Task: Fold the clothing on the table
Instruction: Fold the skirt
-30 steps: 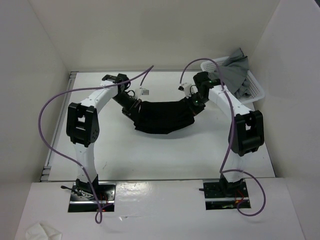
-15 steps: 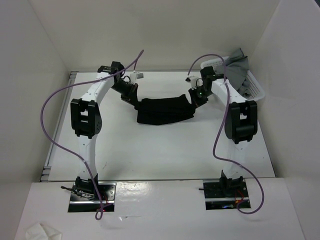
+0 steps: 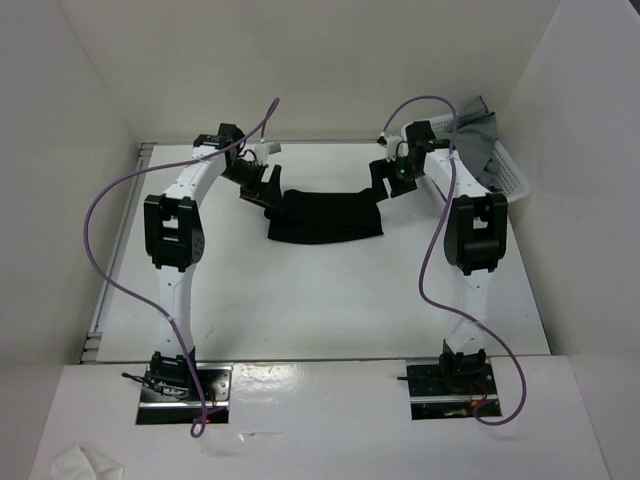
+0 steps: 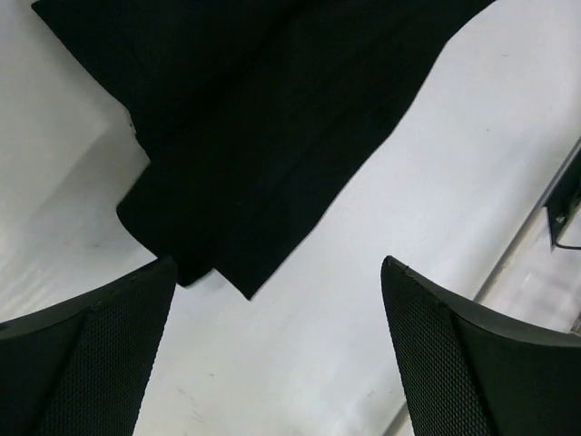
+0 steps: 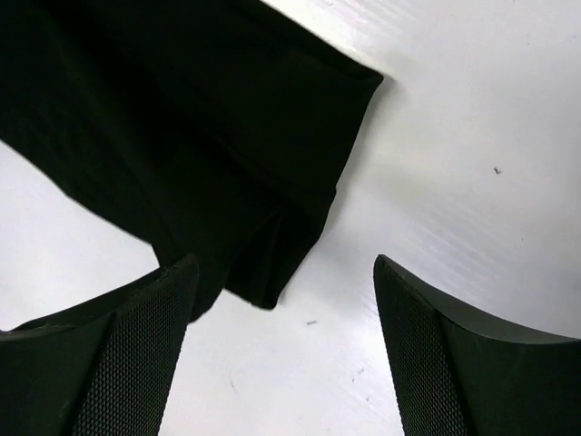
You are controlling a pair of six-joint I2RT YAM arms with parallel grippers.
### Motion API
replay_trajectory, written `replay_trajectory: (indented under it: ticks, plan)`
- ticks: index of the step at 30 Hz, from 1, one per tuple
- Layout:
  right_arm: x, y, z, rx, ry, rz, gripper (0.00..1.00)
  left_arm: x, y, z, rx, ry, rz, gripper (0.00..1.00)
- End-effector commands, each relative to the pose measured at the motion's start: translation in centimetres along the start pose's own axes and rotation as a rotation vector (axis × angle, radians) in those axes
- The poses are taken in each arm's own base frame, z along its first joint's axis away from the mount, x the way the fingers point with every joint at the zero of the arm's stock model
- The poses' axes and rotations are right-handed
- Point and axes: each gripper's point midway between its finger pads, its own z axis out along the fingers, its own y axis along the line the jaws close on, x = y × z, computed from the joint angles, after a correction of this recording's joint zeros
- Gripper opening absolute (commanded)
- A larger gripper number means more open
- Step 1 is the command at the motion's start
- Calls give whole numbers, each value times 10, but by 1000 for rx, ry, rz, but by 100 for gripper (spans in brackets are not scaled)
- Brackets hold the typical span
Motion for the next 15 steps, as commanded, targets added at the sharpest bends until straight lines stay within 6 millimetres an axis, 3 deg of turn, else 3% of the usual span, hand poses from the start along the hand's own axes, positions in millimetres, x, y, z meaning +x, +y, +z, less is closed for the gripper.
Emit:
replay_trajectory:
  ticks: [1, 5, 9, 11, 12, 13, 14, 15]
  plan:
    - [-28, -11, 5, 14, -81, 7, 83, -7, 10, 11, 11, -28, 26, 99]
    - [-24, -12, 2, -9, -49, 10, 83, -17, 12, 11, 4, -53, 26, 99]
    - [-12, 1, -17, -29, -15, -40, 80, -3, 3, 1, 21, -23, -20, 99]
    - [-3, 12, -27, -38, 0, -66, 78, -6, 4, -23, 8, -64, -18, 99]
    - [-13, 16, -50, 3, -48, -118, 78, -8, -1, -39, 5, -90, -15, 99]
    - [-8, 29, -47, 18, -45, -163, 78, -9, 3, -56, 1, -119, -44, 99]
    - [-8, 24, -54, 120, -44, -194, 78, -15, 3, -71, -15, -150, -46, 99]
    - [-20, 37, -80, 188, -103, -263, 80, -20, -2, -91, -34, -186, -43, 99]
